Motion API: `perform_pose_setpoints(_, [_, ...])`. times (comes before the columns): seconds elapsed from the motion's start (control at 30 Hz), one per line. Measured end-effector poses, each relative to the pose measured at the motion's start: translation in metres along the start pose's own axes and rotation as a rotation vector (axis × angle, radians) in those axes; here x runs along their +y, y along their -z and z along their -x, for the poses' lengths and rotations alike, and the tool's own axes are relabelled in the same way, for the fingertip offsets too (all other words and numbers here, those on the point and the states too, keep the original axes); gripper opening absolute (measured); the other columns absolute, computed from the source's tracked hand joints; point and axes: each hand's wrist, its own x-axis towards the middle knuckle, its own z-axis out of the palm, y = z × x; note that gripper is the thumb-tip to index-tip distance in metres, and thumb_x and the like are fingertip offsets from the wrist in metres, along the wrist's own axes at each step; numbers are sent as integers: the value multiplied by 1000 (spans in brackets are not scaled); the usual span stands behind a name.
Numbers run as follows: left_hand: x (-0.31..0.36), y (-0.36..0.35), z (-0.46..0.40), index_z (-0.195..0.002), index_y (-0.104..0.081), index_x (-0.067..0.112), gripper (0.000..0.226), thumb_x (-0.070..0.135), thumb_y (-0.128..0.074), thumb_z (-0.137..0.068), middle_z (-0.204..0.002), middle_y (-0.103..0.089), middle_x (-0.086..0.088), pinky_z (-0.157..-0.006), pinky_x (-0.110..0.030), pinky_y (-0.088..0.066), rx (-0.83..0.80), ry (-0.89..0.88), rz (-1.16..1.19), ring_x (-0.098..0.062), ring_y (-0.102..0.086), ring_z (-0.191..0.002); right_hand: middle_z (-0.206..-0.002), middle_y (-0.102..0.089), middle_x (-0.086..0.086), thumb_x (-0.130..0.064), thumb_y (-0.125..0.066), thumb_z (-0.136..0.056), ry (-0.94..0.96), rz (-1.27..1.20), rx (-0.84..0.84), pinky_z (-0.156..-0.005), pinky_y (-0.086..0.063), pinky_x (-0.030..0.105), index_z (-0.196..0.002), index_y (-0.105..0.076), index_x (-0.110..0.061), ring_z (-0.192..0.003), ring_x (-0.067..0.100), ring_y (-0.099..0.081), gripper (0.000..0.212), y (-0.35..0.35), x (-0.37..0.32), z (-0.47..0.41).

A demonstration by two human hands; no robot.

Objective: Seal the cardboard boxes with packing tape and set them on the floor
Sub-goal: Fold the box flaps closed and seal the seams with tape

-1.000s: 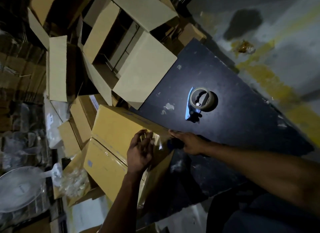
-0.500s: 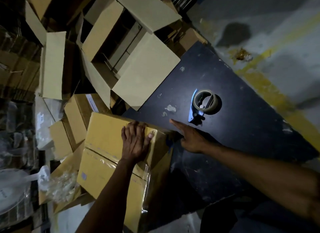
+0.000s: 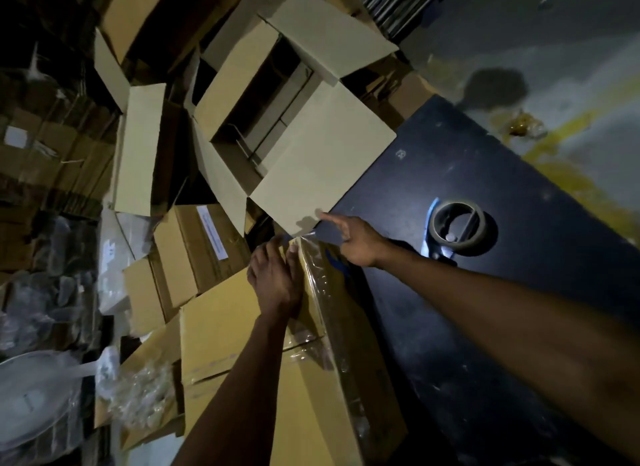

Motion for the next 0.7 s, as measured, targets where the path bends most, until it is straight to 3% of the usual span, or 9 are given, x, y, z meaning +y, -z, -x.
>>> perform_pose_setpoints(0.1, [1, -9, -15, -131, -59, 31, 44, 55, -29, -110, -130, -63, -6, -105, -61, -43, 21, -54, 199, -32, -54, -129, -161, -37, 5, 11, -52, -87, -21, -37, 14, -116, -36, 28, -158, -35, -17, -149, 20, -33, 78, -8, 3, -15])
perform_pose_setpoints(0.23, [-2, -18, -34, -127, -66, 34, 43, 60, -38, -107, -120, -73, 2, -98, -56, -51, 112, 8, 356, -23, -65, -118, -156, -45, 0, -3, -64, -89, 38, 42, 40, -116, -35, 27, -155, -42, -20, -143, 16, -42, 72, -11, 16, -45])
perform_pose_setpoints(0.33, [-8, -19, -52, -126, -68, 36, 45, 64, -40, -104, -119, -73, 8, -99, -53, -52, 170, 67, 361, -17, -66, -115, -146, -56, -5, -2, -67, -86, 77, -23, 64, -116, -41, 33, -148, -51, -22, -139, 13, -49, 68, -15, 9, -75])
perform_pose_setpoints(0.43, [-9, -24, -59, -124, -70, 34, 51, 68, -40, -102, -118, -74, 8, -99, -52, -52, 193, 81, 350, -17, -66, -114, -134, -65, -5, 9, -62, -84, 86, -124, 61, -110, -47, 30, -136, -64, -16, -129, 12, -58, 58, -17, 3, -79])
perform_pose_setpoints(0.57, [-5, -25, -58, -122, -72, 32, 54, 69, -37, -102, -116, -75, 8, -99, -54, -51, 227, 79, 344, -18, -67, -112, -150, -51, -7, 11, -61, -83, 196, 36, 57, -117, -37, 23, -144, -58, -22, -138, 8, -48, 69, -34, 24, -47])
perform_pose_setpoints(0.7, [5, -20, -54, -119, -74, 31, 50, 62, -37, -104, -110, -75, 10, -97, -54, -51, 220, 80, 362, -16, -67, -108, -139, -59, -8, -8, -51, -77, 195, 91, 45, -97, -55, 25, -138, -63, -34, -115, 15, -67, 67, -29, 40, -13])
